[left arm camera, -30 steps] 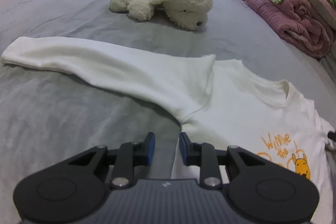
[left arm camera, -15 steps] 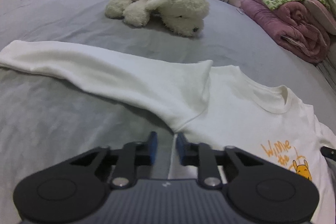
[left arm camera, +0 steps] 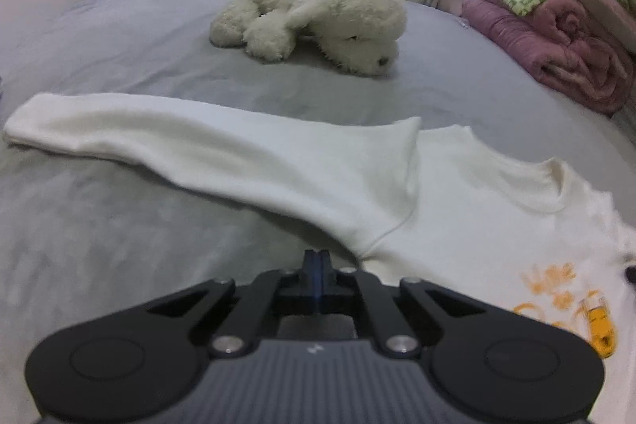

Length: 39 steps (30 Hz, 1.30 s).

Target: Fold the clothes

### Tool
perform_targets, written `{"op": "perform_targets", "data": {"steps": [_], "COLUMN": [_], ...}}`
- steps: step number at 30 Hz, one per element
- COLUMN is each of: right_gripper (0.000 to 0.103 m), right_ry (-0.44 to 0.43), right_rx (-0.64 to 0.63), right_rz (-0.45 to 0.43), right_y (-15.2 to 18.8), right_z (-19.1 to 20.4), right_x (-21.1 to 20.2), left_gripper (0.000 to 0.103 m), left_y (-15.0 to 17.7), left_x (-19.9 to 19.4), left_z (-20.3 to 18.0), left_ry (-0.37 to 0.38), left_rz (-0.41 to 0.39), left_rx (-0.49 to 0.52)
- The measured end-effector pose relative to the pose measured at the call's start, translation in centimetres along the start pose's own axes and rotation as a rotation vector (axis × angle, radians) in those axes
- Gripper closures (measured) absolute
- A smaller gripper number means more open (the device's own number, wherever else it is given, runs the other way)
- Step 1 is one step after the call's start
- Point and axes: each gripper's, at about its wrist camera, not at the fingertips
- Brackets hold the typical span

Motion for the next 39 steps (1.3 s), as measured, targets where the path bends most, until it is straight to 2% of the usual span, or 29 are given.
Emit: {"op": "perform_targets", "data": {"steps": [4,7,9,12,13,16,19,21,25,32,34,36,39], "right_gripper": [0.095,0.081,0.081,0.081,0.081,0.071,0.070,0.069,0.068,0.065,0.064,0.063,0.063], "right_ry": [0.012,0.049,0.068,0.043,0.018,-0.065,-0.096,-0.057,-0.070,0.017,0.048,0.039,-0.028], "right_rx": [-0.010,-0.036,-0.063,-0.056,-0.052,-0.094,-0.198,-0.246,-0.113,-0.139,-0.150,-0.181,-0.236], "right_rz": [-0.002,-0.019,-0.028,-0.039,-0.035,0.017,0.081,0.052,0.094,0.096,0.098,0.097,0.083], "right_y": [-0.2,-0.2,-0.1,0.3,0.6,2.2,4.8,6.2,7.3,10.0,10.1,10.0,10.1], "right_z": [-0.2,0.3,0.8,1.5,1.8,4.2,7.3,8.1,6.1,5.9,6.9,8.6,12.4], "right_x": [-1.0,-2.6,-3.8,-5.6,-6.2,-7.5,-8.3,-9.2,-10.8,-13.4,-13.9,-14.4,-14.8], "left_gripper": [0.103,0.102,0.099,0.094,0.094,0.094,0.094,0.094,0.094,0.094,0.094,0.094,0.094], "left_y": [-0.3,-0.5,-0.6,-0.7,-0.6,0.0,0.2,0.2,0.3,0.5,0.4,0.5,0.7], "left_x": [-0.3,-0.5,-0.6,-0.8,-0.8,-0.3,-0.4,-0.5,-1.1,-2.3,-2.8,-3.3,-3.9], "left_z": [0.5,0.6,0.6,0.6,0.0,-0.8,-0.8,-0.6,0.0,1.4,2.5,3.4,4.3], "left_ry": [0.031,0.054,0.070,0.088,0.074,0.032,0.025,0.028,0.038,0.063,0.072,0.081,0.095], "left_rz": [0.025,0.048,0.064,0.087,0.093,0.109,0.110,0.116,0.128,0.150,0.151,0.156,0.161], "left_rx": [-0.054,-0.086,-0.107,-0.129,-0.091,-0.012,0.006,0.006,-0.012,-0.071,-0.123,-0.155,-0.169]}}
Point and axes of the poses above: each gripper's, at about its wrist camera, not at the fingertips, and x roughly the way its jaws point, z to its left, y to its underside, and after that the axes turned 7 degrees about y, right-handed
